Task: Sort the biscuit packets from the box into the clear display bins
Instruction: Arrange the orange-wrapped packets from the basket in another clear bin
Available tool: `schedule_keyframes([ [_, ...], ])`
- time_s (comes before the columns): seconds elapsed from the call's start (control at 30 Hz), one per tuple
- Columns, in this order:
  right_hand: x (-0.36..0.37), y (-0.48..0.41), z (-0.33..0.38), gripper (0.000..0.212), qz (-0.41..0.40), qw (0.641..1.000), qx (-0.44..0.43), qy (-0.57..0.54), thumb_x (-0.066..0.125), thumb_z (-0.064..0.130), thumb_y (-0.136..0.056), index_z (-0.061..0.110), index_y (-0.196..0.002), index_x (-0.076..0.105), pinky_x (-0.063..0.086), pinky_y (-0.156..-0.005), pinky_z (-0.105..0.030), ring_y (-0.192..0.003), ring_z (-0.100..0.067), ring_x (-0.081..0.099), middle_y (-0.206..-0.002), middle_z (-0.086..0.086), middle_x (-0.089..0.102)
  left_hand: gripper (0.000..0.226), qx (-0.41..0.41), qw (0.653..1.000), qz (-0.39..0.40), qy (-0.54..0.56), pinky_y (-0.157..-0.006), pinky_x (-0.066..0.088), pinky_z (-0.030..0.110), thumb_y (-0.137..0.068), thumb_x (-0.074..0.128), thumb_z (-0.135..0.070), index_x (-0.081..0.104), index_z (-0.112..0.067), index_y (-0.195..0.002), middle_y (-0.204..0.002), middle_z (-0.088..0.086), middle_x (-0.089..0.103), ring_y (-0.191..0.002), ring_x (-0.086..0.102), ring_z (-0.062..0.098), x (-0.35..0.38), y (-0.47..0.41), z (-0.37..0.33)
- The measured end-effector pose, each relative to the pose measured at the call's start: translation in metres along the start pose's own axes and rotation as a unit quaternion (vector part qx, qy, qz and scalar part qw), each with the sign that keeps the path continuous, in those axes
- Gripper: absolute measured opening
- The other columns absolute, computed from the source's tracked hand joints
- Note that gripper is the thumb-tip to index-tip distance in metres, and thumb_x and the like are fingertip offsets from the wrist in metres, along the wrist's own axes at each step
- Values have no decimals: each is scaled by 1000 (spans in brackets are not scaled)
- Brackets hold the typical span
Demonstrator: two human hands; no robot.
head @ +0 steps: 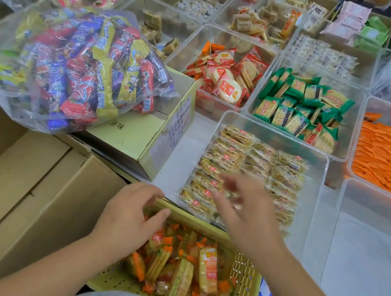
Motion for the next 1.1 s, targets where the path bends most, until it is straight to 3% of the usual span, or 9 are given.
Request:
schedule_keyframes([
  [0.13, 30, 93, -17, 34, 91, 987, 105, -77, 55, 66, -82, 45, -107, 65, 53, -83, -28, -100, -2, 60, -105, 27, 59, 36, -74, 981, 169, 54, -81, 47, 17, -83, 80, -49, 61, -45, -113, -106, -23, 62, -99, 58, -2, 28, 35, 27],
  [0.2, 47, 117, -26, 42, 136, 979, 139, -63, 56, 68, -80, 50, -118, 55, 43, -95, -20, -115, 2, 52, -119, 34, 50, 65, -77, 967, 242, 4, -100, 45, 21, -82, 78, -58, 50, -44, -139, -132, -22, 51, -119, 52, -1, 48, 47, 35],
  [0.27, 63, 131, -33, 68, 176, 972, 155, -23, 56, 69, -82, 45, -143, 39, 33, -109, -23, -136, -5, 37, -144, 24, 38, 90, -73, 951, 296, -55, -114, 38, 30, -81, 76, -63, 34, -38, -156, -151, -8, 40, -137, 45, 13, 66, 53, 39],
  [0.37, 82, 137, -42, 91, 206, 957, 204, -25, 57, 70, -84, 38, -159, 17, 27, -121, -38, -150, -15, 23, -163, 10, 21, 99, -70, 929, 351, -96, -113, 38, 28, -80, 76, -65, 24, -40, -160, -165, 2, 27, -141, 45, 21, 84, 62, 43],
  [0.7, 127, 141, -47, 97, 192, 949, 249, 4, 72, 61, -80, 44, -158, 17, 38, -113, -38, -143, -32, 38, -161, -9, 20, 73, -131, 926, 349, -54, -112, 43, 35, -91, 70, -54, 41, -31, -154, -151, 9, 48, -132, 53, 25, 106, 64, 47],
  [0.83, 126, 143, -42, 92, 149, 958, 239, 42, 77, 42, -78, 47, -154, 25, 43, -109, -36, -132, -31, 48, -152, -6, 30, 33, -122, 946, 300, 19, -76, 51, 18, -80, 85, -38, 65, -43, -105, -104, -16, 70, -92, 64, 2, 99, 66, 36],
  [0.9, 120, 145, -42, 88, 122, 963, 241, 27, 77, 33, -76, 46, -151, 33, 45, -105, -31, -123, -25, 54, -144, -4, 38, 30, -130, 948, 283, 60, -66, 53, 19, -76, 85, -26, 68, -40, -96, -83, -15, 73, -79, 67, 2, 93, 67, 38],
  [0.97, 111, 147, -43, 82, 94, 964, 247, 7, 77, 29, -76, 45, -147, 39, 47, -95, -25, -109, -17, 56, -138, -1, 43, 34, -138, 951, 262, 88, -70, 56, 26, -77, 82, -18, 71, -31, -107, -84, -12, 74, -82, 69, 12, 84, 67, 42],
  [1.1, 93, 151, -36, 77, 35, 964, 263, 5, 75, 30, -77, 43, -145, 42, 43, -91, -20, -101, -7, 51, -132, 5, 47, 71, -141, 946, 260, 130, -87, 55, 31, -83, 80, -16, 52, -22, -148, -125, 4, 67, -108, 66, 22, 66, 71, 48],
])
Point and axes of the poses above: each hand's wrist, its own y-axis away from the middle knuckle, its own x-axis out of the palm, z = x × y, the point moved 7 cm from there along -y, towards the middle knuckle
